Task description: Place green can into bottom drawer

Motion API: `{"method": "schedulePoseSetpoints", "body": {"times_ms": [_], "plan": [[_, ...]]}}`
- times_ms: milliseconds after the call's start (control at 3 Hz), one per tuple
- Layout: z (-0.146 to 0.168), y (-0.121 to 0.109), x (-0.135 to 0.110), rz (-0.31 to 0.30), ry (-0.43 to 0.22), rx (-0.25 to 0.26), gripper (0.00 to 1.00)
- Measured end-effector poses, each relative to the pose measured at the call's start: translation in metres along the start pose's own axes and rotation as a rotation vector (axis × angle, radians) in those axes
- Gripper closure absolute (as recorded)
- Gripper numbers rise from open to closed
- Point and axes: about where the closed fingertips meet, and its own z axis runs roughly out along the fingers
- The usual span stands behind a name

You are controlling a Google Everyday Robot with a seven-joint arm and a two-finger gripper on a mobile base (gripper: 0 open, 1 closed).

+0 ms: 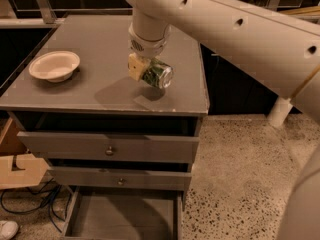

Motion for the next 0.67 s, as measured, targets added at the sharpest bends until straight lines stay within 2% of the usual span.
{"method": "schedulePoseSetpoints", "body": {"times_ms": [333,667], "plan": [[-0.0191,0.0183,0.0232,-0.009,-0.052,-0.022,1.00],[-0.0196,0.0173,0.0305,0.000,-0.061,-0.022,1.00]]}}
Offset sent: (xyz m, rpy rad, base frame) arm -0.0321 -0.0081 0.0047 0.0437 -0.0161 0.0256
